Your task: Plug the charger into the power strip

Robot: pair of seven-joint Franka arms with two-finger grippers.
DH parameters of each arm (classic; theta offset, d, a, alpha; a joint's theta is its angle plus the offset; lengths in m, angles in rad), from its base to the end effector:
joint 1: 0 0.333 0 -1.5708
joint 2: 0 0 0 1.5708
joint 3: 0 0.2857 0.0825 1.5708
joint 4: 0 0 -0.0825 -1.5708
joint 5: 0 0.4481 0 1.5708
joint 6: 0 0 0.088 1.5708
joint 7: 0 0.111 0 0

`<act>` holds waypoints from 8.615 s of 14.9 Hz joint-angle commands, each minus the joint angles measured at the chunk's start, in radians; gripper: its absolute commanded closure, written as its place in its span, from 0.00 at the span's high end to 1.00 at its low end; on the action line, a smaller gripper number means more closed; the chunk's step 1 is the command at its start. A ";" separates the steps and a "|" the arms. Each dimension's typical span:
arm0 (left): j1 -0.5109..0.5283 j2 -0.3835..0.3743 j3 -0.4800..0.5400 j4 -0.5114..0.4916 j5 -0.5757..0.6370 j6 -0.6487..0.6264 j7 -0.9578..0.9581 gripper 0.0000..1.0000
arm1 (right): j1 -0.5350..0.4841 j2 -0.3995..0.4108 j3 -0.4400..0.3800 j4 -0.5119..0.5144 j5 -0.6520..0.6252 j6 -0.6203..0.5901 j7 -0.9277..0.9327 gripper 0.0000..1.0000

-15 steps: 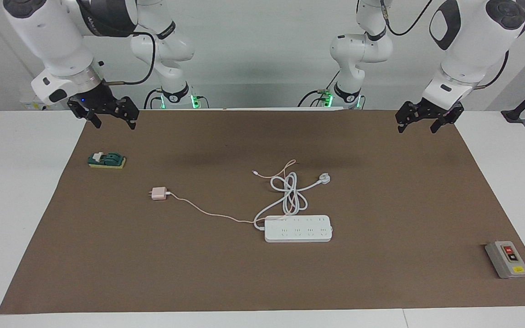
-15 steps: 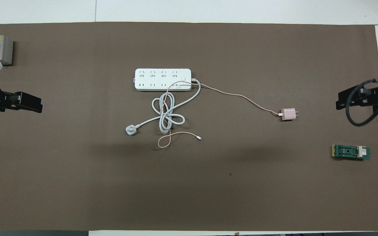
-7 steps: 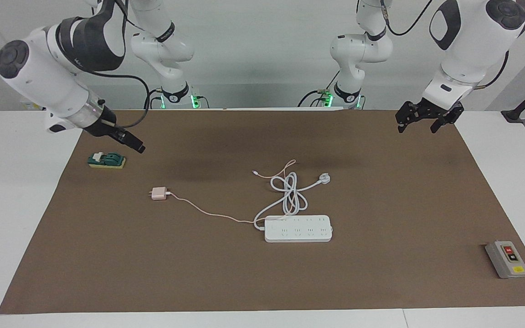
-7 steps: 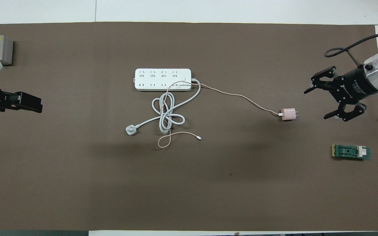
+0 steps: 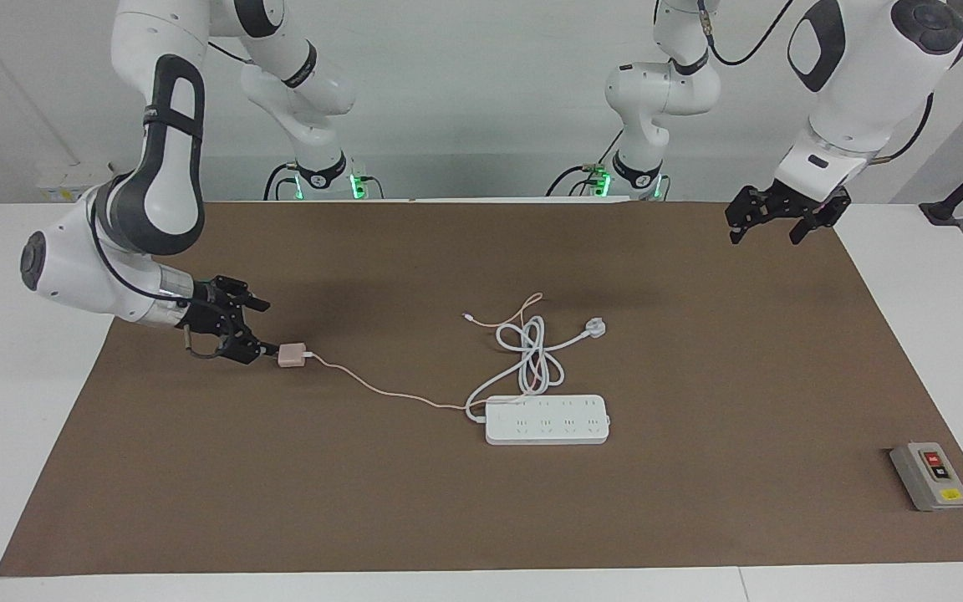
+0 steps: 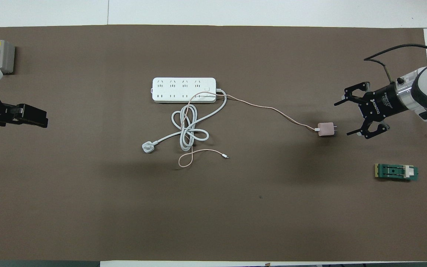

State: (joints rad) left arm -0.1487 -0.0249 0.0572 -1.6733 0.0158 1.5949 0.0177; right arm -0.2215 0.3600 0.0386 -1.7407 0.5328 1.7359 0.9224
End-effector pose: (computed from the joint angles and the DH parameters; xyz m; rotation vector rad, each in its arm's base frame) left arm 0.6081 -0.0538 0.5526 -3.1194 0.1718 0.0828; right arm 0.6532 -0.0728 0.2931 -2.1519 1.6257 0.7236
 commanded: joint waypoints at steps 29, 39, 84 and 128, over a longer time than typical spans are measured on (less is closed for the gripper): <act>0.048 0.127 -0.002 -0.097 -0.674 0.184 0.204 1.00 | -0.025 0.085 0.009 -0.154 0.188 0.205 -0.182 0.00; -0.015 0.345 -0.020 -0.223 -1.405 0.177 0.498 1.00 | 0.270 -0.001 0.024 0.101 0.255 0.071 0.301 0.00; -0.058 0.379 -0.073 -0.283 -1.568 0.031 0.630 0.59 | 0.650 0.019 0.026 0.147 0.262 0.396 0.648 0.00; -0.267 0.629 -0.050 0.354 0.170 0.461 1.168 0.00 | 0.205 -0.437 0.012 0.073 -0.548 -0.170 -1.016 1.00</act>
State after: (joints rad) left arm -0.3905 0.6088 -0.0037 -1.2973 0.1143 2.0329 1.1574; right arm 0.0086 -0.0418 0.0383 -1.5880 0.0033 1.5074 -0.0919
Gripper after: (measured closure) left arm 0.714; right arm 0.000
